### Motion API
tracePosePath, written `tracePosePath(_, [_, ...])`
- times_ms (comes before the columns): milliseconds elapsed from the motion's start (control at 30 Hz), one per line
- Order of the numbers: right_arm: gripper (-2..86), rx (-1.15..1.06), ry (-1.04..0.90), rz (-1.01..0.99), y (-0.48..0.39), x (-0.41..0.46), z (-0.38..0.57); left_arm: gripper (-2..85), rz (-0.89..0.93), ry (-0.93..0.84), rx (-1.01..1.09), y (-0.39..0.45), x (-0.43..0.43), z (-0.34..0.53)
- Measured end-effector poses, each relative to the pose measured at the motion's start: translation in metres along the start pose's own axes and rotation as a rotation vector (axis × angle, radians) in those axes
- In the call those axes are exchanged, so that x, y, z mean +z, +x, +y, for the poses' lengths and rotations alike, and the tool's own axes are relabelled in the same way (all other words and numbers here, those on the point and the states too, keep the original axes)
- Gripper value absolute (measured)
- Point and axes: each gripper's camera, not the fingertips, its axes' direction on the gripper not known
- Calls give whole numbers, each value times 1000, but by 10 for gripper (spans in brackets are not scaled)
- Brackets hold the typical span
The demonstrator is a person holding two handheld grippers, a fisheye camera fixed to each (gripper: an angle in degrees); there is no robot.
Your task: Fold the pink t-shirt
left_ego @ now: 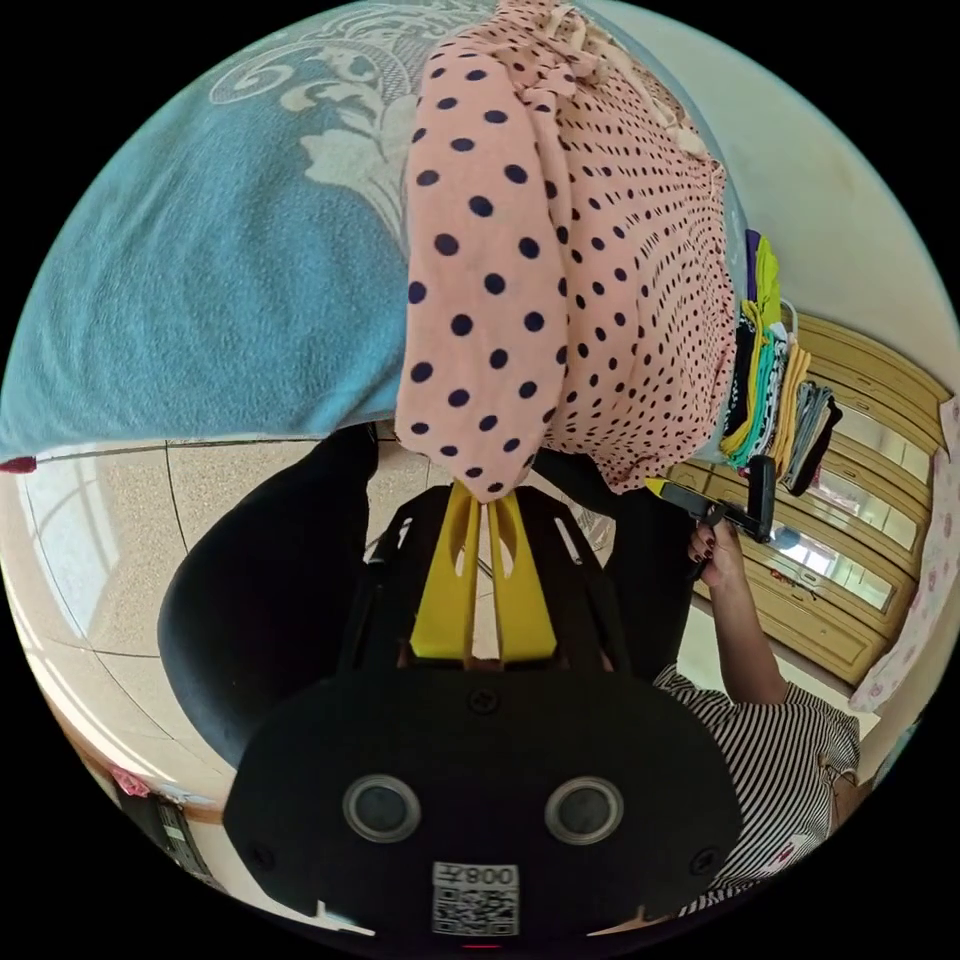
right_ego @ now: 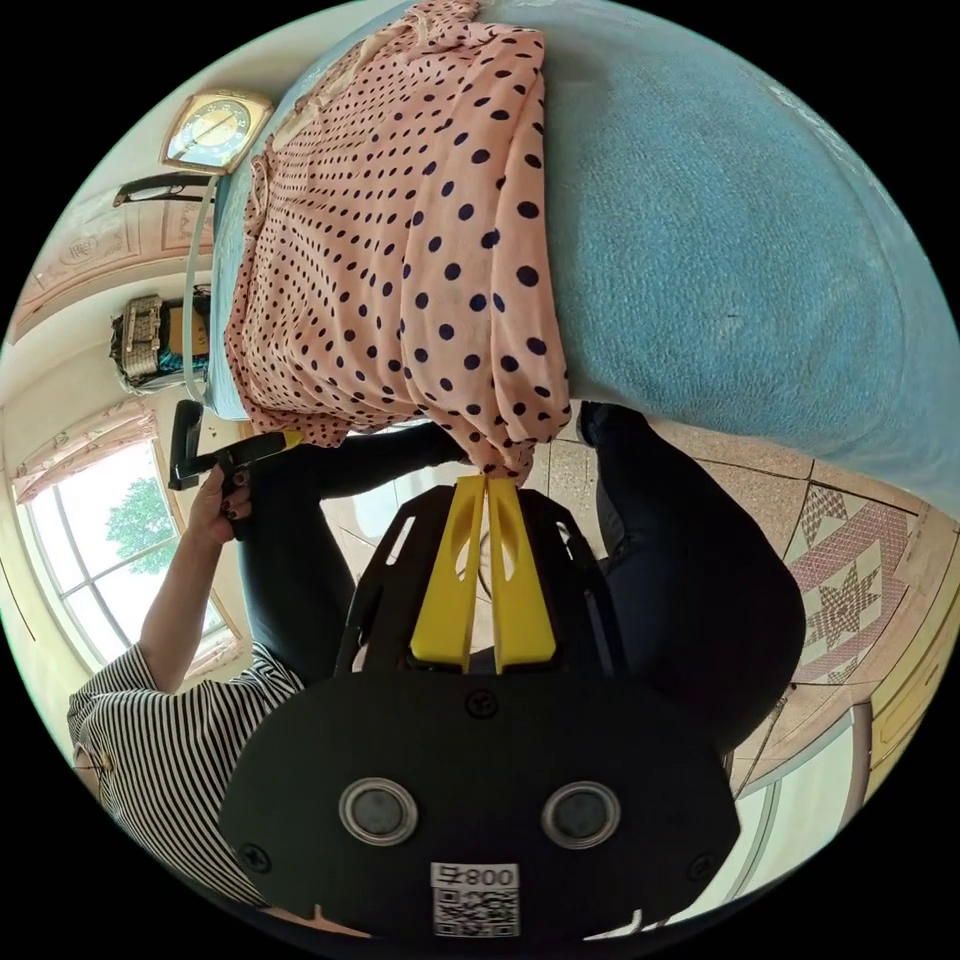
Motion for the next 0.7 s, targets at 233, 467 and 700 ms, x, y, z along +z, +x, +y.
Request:
tracePosePath(233, [29,-16,108,85,-7,-48,27,61,-75,130,91,21,-31,24])
tracePosePath(467, [39,-145,325,34,-54,-108,-13,76,-145,319,365,96,-83,-50])
tracePosePath(700, [49,-469,385,104,-151,-139,-136,89,-313,340,597,174,-93,-206])
